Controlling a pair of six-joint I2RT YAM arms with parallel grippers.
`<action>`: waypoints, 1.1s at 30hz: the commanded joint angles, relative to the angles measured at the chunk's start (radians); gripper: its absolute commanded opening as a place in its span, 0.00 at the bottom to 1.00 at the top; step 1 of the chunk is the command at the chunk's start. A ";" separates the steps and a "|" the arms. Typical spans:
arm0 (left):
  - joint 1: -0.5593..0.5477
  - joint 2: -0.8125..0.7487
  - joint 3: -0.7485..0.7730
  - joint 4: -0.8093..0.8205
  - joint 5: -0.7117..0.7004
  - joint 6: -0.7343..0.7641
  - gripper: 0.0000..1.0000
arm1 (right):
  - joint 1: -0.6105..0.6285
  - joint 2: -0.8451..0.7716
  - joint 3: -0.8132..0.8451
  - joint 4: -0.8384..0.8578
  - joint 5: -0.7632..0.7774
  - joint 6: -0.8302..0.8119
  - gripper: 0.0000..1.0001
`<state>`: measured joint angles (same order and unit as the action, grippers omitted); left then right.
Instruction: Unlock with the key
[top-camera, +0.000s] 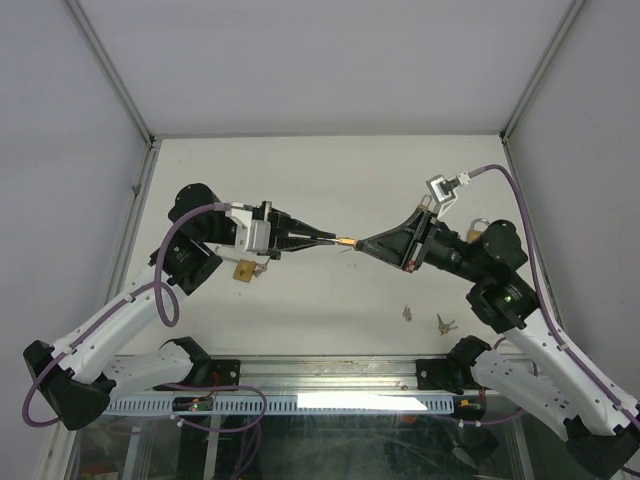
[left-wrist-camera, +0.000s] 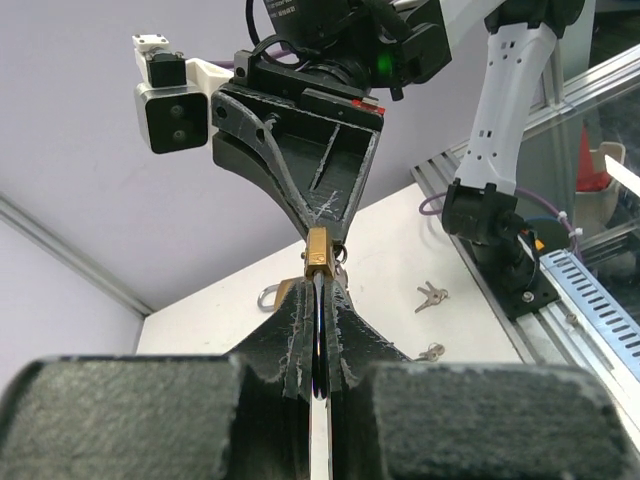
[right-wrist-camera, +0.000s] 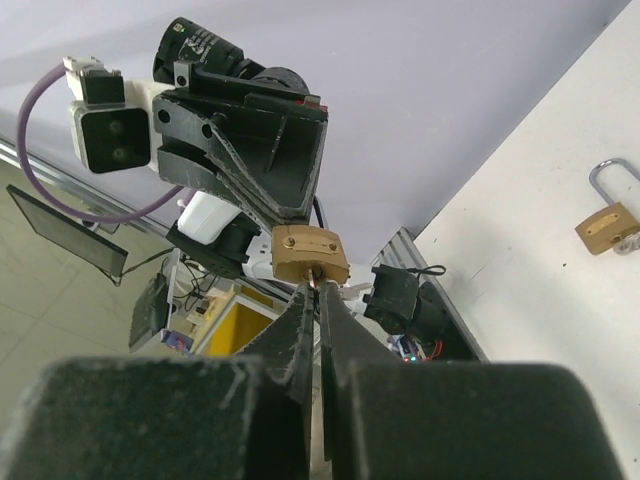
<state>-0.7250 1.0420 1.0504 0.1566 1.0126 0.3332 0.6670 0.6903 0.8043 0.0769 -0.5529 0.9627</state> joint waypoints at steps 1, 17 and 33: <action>-0.019 0.011 -0.042 -0.083 -0.030 0.090 0.00 | 0.016 0.009 0.011 0.187 -0.011 0.113 0.00; 0.005 -0.013 -0.043 -0.154 -0.153 -0.113 0.00 | -0.005 0.001 0.122 -0.228 0.083 -0.335 0.26; 0.056 -0.010 -0.107 -0.016 -0.168 -0.548 0.00 | -0.006 0.036 0.068 -0.212 -0.099 -0.683 0.67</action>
<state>-0.6914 1.0462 0.9565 0.0761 0.8883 -0.1265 0.6590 0.7254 0.8646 -0.1928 -0.6083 0.3626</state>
